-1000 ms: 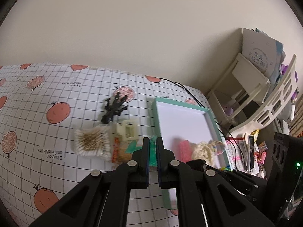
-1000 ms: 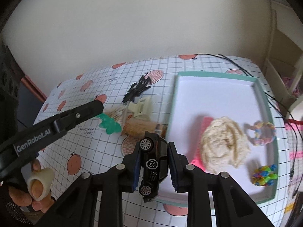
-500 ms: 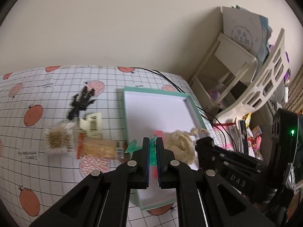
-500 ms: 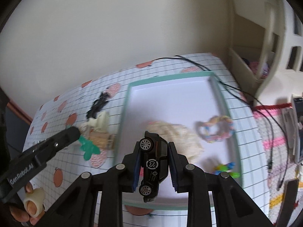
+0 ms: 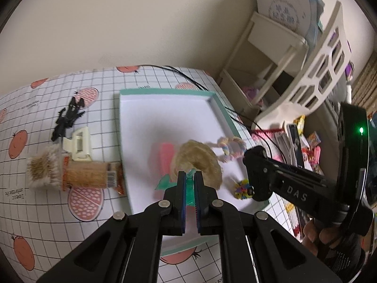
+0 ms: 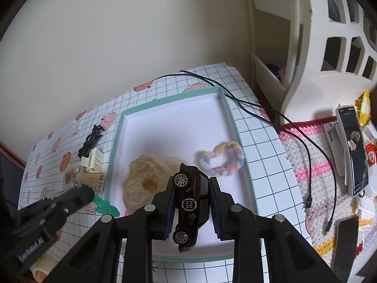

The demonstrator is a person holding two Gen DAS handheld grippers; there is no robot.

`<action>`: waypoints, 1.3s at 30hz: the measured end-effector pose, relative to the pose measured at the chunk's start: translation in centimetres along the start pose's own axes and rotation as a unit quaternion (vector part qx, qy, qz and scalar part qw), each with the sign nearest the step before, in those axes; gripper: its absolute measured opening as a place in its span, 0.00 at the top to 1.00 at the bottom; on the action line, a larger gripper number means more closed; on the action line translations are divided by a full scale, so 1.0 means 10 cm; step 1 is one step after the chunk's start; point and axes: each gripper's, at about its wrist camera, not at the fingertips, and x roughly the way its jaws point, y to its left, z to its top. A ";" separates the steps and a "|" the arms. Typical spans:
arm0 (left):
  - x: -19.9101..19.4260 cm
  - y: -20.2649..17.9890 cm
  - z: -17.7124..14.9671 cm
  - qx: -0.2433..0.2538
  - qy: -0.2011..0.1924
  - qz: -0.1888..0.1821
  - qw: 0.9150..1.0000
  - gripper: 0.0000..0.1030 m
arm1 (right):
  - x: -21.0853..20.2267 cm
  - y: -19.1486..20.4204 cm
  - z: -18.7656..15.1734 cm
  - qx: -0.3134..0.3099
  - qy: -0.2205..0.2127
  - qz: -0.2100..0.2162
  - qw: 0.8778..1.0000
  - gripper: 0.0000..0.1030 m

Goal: Organize objects
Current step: 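Carry the toy car and green toy over the white tray and lower them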

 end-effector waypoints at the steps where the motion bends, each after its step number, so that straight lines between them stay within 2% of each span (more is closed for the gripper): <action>1: 0.03 -0.02 -0.01 0.003 0.005 0.000 1.000 0.94 | 0.02 -0.01 0.00 0.002 0.004 -0.001 1.000 0.73; 7: 0.19 -0.08 -0.07 0.014 0.036 0.002 0.999 0.94 | 0.18 -0.02 -0.06 0.001 0.035 -0.004 0.999 0.73; 16: 0.44 -0.11 -0.18 0.030 0.088 0.031 0.995 0.93 | 0.31 0.03 -0.14 -0.004 0.060 -0.005 0.998 0.73; 28: 0.54 -0.06 -0.20 0.017 0.095 0.028 0.995 0.92 | 0.41 0.07 -0.16 -0.006 0.072 -0.003 0.997 0.72; 36: 0.50 -0.06 -0.17 0.014 0.085 0.021 0.996 0.92 | 0.41 0.10 -0.16 -0.011 0.070 -0.008 0.997 0.72; 39: 0.48 -0.05 -0.17 0.011 0.082 0.020 0.996 0.88 | 0.40 0.10 -0.16 -0.013 0.069 -0.011 0.997 0.69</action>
